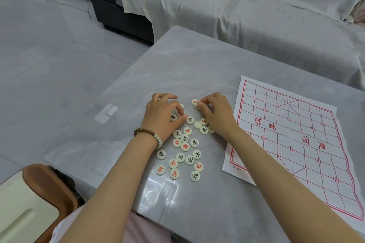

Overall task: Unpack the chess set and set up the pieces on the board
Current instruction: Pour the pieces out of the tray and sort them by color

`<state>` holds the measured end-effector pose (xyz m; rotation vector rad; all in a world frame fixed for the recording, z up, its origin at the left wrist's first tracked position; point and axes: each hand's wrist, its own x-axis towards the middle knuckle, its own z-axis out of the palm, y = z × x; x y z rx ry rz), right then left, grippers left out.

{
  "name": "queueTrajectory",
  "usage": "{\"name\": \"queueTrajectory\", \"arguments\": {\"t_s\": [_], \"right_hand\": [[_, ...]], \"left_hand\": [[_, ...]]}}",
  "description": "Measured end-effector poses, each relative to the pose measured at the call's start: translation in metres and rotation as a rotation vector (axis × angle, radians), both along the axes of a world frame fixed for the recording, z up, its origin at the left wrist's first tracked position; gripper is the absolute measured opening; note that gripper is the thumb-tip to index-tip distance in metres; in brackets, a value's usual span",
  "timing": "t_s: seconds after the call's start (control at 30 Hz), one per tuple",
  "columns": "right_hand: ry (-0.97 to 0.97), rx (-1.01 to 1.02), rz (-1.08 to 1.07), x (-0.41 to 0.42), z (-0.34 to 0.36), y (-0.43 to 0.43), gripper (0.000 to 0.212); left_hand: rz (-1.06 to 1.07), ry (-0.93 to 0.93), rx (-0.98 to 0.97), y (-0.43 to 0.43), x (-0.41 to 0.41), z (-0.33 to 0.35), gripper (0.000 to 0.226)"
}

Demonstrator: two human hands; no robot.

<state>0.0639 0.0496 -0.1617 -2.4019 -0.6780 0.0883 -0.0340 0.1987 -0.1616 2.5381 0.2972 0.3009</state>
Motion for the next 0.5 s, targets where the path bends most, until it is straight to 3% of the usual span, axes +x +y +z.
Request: {"name": "queueTrajectory", "arguments": {"t_s": [0.3,0.5], "right_hand": [[-0.068,-0.075,0.006,0.004,-0.001,0.000,0.022],[-0.060,0.107,0.001,-0.012,0.008,-0.024,0.009]], "left_hand": [[-0.156,-0.014,-0.009,-0.007,0.000,0.001,0.020],[-0.197,0.010,0.010,-0.012,0.000,-0.001,0.024]]}}
